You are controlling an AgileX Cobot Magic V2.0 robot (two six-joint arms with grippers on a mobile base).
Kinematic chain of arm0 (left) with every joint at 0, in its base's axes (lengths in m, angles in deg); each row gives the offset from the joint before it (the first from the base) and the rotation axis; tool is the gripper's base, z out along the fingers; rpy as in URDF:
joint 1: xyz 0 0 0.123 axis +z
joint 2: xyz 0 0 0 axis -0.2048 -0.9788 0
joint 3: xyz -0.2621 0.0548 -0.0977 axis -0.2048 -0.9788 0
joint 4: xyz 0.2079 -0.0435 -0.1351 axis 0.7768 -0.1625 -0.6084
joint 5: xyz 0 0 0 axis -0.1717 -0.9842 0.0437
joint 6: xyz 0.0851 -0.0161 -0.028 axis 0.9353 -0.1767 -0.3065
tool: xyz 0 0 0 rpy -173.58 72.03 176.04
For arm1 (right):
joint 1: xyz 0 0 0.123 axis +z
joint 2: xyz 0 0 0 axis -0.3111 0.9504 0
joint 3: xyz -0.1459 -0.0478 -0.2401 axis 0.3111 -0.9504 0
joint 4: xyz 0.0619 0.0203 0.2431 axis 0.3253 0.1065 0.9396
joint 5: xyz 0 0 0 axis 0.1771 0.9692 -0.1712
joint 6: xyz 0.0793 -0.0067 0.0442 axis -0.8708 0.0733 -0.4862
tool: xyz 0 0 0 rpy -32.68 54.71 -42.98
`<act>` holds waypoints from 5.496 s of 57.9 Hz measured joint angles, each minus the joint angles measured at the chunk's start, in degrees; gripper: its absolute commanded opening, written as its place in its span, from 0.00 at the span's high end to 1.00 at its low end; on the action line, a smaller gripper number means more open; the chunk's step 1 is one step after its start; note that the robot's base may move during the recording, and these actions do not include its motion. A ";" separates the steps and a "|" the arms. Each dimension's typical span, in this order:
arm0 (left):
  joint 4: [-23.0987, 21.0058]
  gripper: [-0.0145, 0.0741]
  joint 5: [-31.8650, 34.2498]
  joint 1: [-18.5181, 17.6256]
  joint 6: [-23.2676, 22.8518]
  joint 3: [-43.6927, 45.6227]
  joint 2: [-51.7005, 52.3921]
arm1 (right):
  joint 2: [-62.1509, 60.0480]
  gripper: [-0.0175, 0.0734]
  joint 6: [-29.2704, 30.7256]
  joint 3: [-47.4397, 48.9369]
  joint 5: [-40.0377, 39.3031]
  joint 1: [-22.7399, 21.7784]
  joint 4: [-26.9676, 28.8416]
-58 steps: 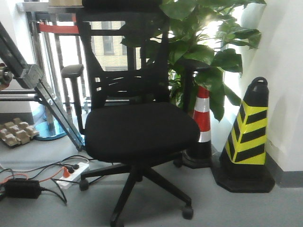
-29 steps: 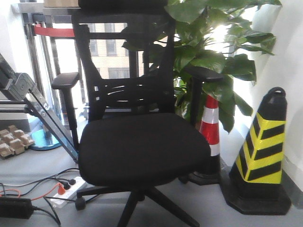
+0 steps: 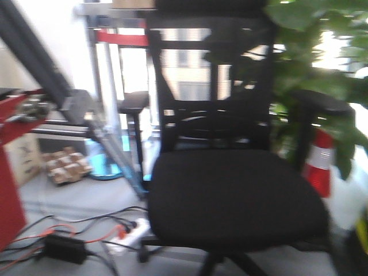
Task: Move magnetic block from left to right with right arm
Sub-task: 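Turn the base toward the second table holding the red cube, then approach the second table near the grey crate, then lower the red cube onto the table and open the right gripper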
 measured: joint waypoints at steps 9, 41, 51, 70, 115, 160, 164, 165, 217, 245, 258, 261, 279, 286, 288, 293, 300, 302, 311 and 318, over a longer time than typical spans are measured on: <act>0.00 0.98 0.00 0.00 0.00 0.00 0.00 | 0.00 0.45 0.00 0.00 0.00 0.00 0.00; 0.00 0.98 0.00 0.00 0.00 0.00 0.00 | 0.00 0.45 0.00 0.00 0.00 0.00 0.00; 0.00 0.98 0.00 0.00 0.00 0.00 0.00 | 0.00 0.45 0.00 0.00 0.00 0.00 0.00; 0.00 0.98 0.00 0.00 0.00 0.00 0.00 | 0.00 0.45 0.00 0.00 0.00 0.00 0.00; 0.00 0.98 0.00 0.00 0.00 0.00 0.00 | 0.00 0.45 0.00 0.00 0.00 0.00 0.00; 0.00 0.98 0.00 0.00 0.00 0.00 0.00 | 0.00 0.45 0.00 0.00 0.00 0.00 0.00; 0.00 0.98 0.00 0.00 0.00 0.00 0.00 | 0.00 0.45 0.00 0.00 0.00 0.00 0.00; 0.00 0.98 0.00 0.00 0.00 0.00 0.00 | 0.00 0.45 0.00 0.00 0.00 0.00 0.00; 0.00 0.98 0.00 0.00 0.00 0.00 0.00 | 14.15 0.45 0.00 8.46 9.23 2.20 -1.32; 0.00 0.98 0.00 0.00 0.00 0.00 0.00 | 49.32 0.44 -4.75 22.44 20.21 24.48 -1.66; 0.00 0.98 0.00 0.00 0.00 0.00 0.00 | 67.34 0.44 -21.46 35.77 30.27 32.75 -3.71; 0.00 0.98 0.00 0.00 0.00 0.00 0.00 | 70.84 0.44 -26.22 39.04 33.09 34.32 -4.15; 0.00 0.98 0.00 0.00 0.00 0.00 0.00 | 89.43 0.44 -33.17 59.22 50.62 40.62 -3.74; 0.00 0.98 0.00 0.00 0.00 0.00 0.00 | 95.12 0.44 -33.51 65.75 56.05 42.09 -3.66; 0.00 0.98 0.00 0.00 0.00 0.00 0.00 | 96.60 0.44 -33.79 67.18 57.09 42.22 -3.66; 0.00 0.98 0.00 0.00 0.00 0.00 0.00 | 99.39 0.44 -35.39 70.75 58.33 42.74 -2.88; 0.00 0.98 0.00 0.00 0.00 0.00 0.00 | 102.25 0.44 -37.51 73.95 58.54 43.13 -0.83; 0.00 0.98 0.00 0.00 0.00 0.00 0.00 | 102.60 0.44 -37.78 74.40 58.54 43.25 -0.39; 0.00 0.98 0.00 0.00 0.00 0.00 0.00 | 103.08 0.44 -39.00 75.23 58.01 43.52 0.86; 0.00 0.98 0.00 0.00 0.00 0.00 0.00 | 103.32 0.44 -39.49 75.22 58.01 43.74 0.97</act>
